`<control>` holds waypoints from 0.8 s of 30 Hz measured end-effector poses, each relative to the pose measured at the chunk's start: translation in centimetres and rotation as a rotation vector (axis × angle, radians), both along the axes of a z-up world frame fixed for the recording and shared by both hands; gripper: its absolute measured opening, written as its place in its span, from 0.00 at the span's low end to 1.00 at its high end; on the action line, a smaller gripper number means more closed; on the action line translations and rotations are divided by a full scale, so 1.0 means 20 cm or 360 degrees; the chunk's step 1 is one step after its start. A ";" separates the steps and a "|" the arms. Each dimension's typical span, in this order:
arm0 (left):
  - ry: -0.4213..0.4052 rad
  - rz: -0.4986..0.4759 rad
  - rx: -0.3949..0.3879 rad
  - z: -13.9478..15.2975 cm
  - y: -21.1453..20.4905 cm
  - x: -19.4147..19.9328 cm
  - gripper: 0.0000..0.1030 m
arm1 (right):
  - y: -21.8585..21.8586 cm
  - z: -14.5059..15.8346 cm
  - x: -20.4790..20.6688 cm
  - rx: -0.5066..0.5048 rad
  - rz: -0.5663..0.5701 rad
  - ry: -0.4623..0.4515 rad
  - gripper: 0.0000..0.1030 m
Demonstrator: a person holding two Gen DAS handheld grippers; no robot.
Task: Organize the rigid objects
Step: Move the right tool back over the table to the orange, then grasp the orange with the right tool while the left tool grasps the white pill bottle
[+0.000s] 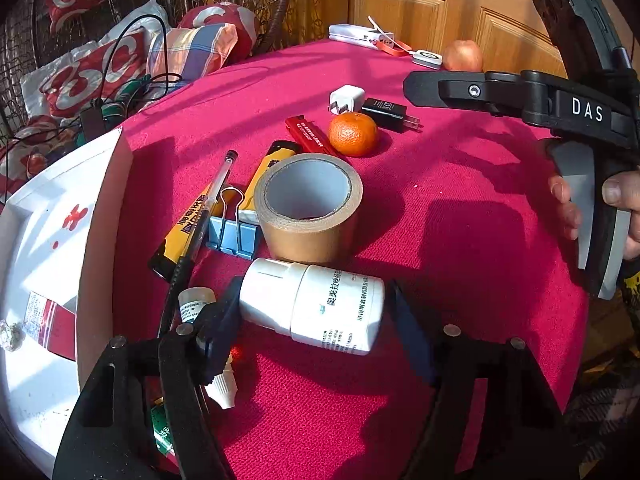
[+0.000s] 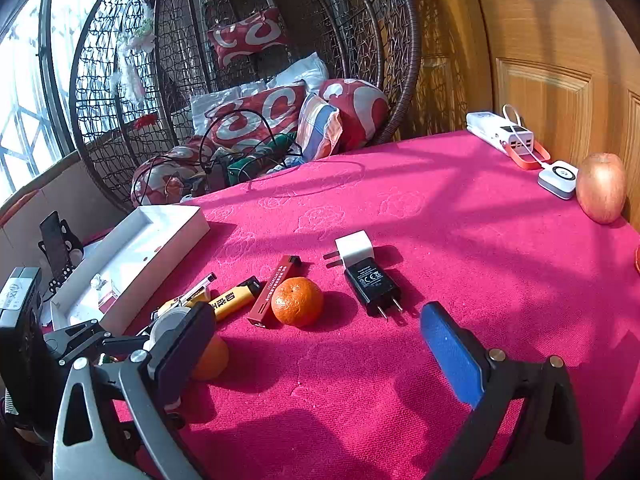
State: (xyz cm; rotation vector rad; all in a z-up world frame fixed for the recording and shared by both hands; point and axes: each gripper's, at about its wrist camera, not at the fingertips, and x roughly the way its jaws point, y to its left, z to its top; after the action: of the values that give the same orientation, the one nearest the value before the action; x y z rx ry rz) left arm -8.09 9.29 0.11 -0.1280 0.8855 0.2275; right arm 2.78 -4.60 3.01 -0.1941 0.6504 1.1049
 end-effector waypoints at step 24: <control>-0.0287 0.0096 -0.0048 0.20 -0.02 -0.17 0.62 | 0.08 0.02 -0.02 -0.0036 0.0028 0.0068 0.39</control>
State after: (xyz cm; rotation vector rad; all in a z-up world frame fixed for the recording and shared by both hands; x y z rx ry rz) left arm -11.49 8.82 4.06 -0.2004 0.7066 0.2551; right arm 2.29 -3.06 3.36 -0.1962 0.7006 1.1212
